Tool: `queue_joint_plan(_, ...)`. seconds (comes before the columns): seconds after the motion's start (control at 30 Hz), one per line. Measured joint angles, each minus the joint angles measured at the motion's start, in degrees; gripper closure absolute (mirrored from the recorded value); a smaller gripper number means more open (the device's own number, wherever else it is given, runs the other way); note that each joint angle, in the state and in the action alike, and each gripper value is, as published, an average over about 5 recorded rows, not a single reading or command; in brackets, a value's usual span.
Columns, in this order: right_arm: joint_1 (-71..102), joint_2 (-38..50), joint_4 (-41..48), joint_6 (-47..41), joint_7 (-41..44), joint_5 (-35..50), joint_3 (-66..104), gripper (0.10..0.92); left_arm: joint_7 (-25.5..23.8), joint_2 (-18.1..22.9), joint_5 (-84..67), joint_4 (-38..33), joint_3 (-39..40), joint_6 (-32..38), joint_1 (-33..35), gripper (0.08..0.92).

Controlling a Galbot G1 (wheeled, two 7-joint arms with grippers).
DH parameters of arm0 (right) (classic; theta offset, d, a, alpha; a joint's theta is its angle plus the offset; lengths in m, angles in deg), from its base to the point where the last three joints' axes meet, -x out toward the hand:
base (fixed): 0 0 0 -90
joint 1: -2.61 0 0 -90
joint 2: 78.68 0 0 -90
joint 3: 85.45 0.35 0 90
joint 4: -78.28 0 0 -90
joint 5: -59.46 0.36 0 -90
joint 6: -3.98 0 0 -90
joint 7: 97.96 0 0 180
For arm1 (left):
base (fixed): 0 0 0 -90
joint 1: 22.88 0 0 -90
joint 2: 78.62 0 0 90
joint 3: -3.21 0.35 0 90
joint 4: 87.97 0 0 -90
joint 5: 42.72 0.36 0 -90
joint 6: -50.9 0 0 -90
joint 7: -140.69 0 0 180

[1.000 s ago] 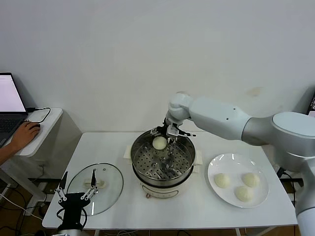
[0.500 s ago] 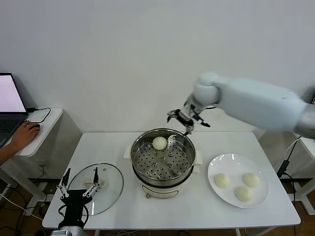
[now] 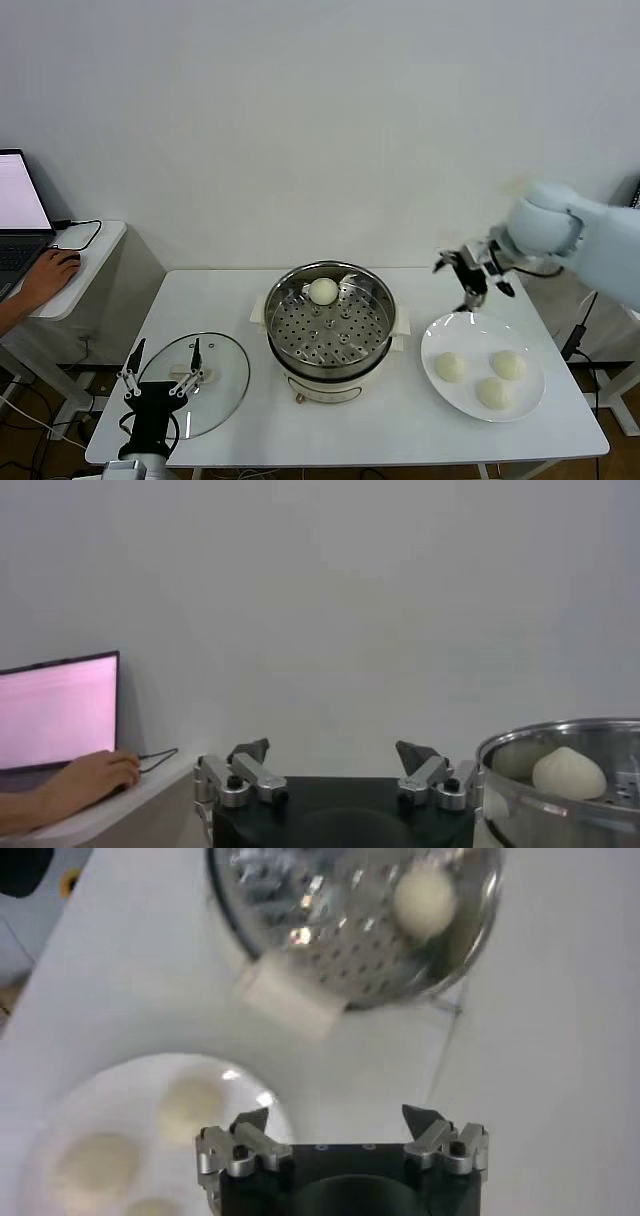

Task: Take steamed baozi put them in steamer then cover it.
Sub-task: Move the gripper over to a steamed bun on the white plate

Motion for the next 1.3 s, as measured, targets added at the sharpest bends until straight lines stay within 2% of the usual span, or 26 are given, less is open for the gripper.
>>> queue_joint_plan(0.5,21.78,2.96,2.40,-1.62,-1.70,-8.23,13.35,0.202,-0.27,1.33,0.82,0.95,-0.21,-0.16,0.77,0.177)
queue_joint_plan(1.3,38.70,-3.53,10.35,-0.62,-5.45,-14.50,24.07,0.203,-0.31,1.86,1.51,1.92,-0.15,-0.11,0.65,0.177)
